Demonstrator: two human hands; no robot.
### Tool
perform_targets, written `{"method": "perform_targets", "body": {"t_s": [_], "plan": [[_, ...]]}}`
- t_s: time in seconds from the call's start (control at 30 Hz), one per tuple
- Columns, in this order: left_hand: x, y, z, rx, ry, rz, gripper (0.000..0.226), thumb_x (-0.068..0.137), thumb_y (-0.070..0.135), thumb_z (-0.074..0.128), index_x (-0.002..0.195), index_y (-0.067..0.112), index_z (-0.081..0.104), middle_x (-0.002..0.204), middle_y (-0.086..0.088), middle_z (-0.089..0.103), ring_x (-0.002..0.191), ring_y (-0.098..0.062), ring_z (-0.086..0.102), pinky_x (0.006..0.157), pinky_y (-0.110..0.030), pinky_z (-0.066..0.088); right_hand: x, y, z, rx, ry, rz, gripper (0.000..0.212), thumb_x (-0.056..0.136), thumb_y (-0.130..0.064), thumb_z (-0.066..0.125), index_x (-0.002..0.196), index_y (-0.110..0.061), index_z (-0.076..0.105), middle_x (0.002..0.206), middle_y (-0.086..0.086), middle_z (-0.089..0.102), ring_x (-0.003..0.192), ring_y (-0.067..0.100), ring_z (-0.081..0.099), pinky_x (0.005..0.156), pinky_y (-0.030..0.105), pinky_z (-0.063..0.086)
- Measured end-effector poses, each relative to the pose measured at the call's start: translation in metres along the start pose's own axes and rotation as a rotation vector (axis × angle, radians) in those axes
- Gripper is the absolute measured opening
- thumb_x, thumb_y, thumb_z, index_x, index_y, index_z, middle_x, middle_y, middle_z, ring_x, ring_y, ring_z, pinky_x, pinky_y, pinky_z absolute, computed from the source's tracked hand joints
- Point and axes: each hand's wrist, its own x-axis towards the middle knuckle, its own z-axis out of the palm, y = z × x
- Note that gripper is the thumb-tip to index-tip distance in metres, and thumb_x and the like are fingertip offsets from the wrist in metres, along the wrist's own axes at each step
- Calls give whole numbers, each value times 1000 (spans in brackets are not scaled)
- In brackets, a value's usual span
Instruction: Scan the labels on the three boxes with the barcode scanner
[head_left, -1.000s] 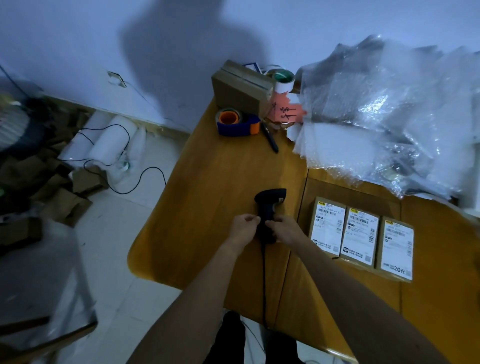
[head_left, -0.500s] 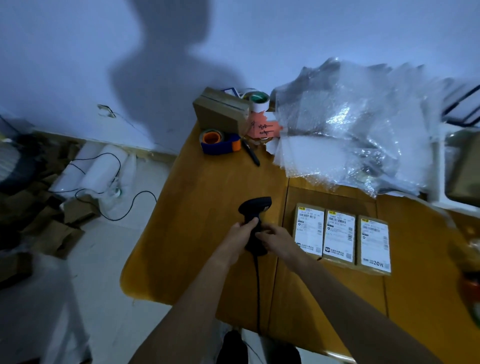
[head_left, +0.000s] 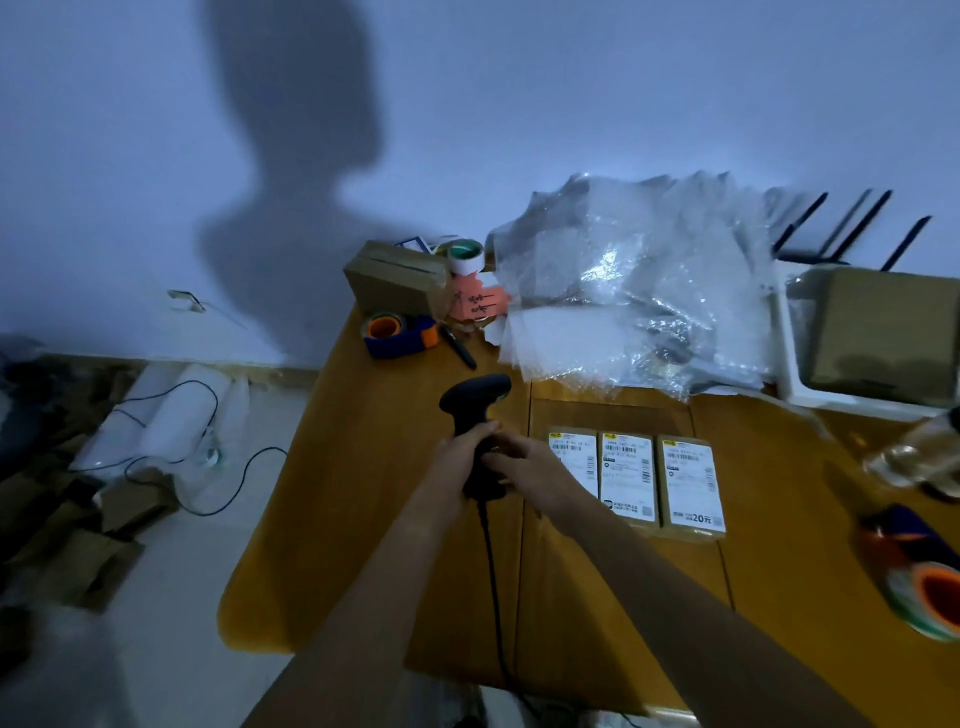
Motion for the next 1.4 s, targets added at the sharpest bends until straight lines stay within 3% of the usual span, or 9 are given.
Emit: {"method": "perform_targets", "body": {"t_s": [0.07, 0.13, 0.27, 0.43, 0.63, 0.77, 0.97, 1.2, 1.4], "plan": [[0, -2, 4, 82, 62, 96, 25, 91, 27, 75, 110, 10, 76, 105, -14, 79, 93, -28, 77, 80, -47, 64, -4, -1, -4, -16, 7, -31, 33, 103, -14, 55, 134, -13, 65, 120, 12, 73, 108, 26, 72, 88, 31, 60], [-3, -5, 9, 156, 105, 182, 23, 92, 28, 73, 108, 12, 77, 103, -10, 80, 90, -23, 77, 83, -44, 64, -10, 0, -9, -54, 23, -51, 30, 104, -15, 54, 131, -14, 68, 116, 9, 75, 103, 24, 74, 87, 32, 60], [-10, -8, 14, 153, 89, 227, 14, 97, 19, 69, 103, 7, 71, 96, -14, 78, 80, -23, 77, 69, -34, 62, -13, 11, -26, -185, 109, -17, 28, 104, -20, 53, 125, -12, 70, 111, 6, 75, 102, 26, 71, 92, 40, 56], [-9, -20, 10, 184, 126, 184, 14, 96, 17, 70, 88, 8, 63, 64, -5, 63, 48, -17, 60, 49, -28, 52, -16, 38, -51, -403, 266, 56, 27, 104, -23, 53, 124, -10, 65, 121, 7, 68, 110, 23, 64, 93, 36, 51], [-7, -32, 10, 178, 31, 92, 13, 93, 19, 74, 86, 10, 66, 56, -2, 58, 45, -17, 54, 49, -27, 49, -24, 67, -71, -450, 345, 131, 30, 104, -19, 53, 130, -7, 62, 134, 11, 65, 116, 23, 62, 95, 34, 50], [-3, -39, 11, 139, -27, 8, 20, 90, 22, 76, 90, 4, 68, 56, -4, 59, 48, -22, 58, 58, -32, 53, -24, 74, -78, -465, 355, 168, 33, 104, -18, 52, 133, -5, 61, 136, 13, 64, 121, 27, 62, 94, 35, 51], [5, -50, 12, 263, 10, -12, 17, 90, 19, 77, 94, 6, 67, 61, -4, 63, 47, -16, 57, 49, -27, 51, -25, 79, -84, -446, 333, 222, 38, 105, -14, 46, 141, -8, 54, 149, 13, 55, 135, 30, 54, 101, 39, 52], [15, -58, 16, 205, 3, -29, 21, 95, 19, 70, 111, 5, 67, 76, -8, 76, 51, -18, 57, 55, -31, 50, -22, 81, -83, -442, 319, 252, 42, 105, -19, 48, 144, -6, 51, 149, 13, 55, 128, 29, 58, 97, 37, 51], [28, -69, 18, 221, 19, -16, 20, 95, 21, 69, 111, 9, 64, 98, -12, 80, 54, -20, 60, 63, -37, 51, -20, 82, -83, -409, 315, 272, 45, 103, -25, 50, 145, -7, 50, 147, 13, 56, 128, 28, 58, 103, 44, 52]]}}
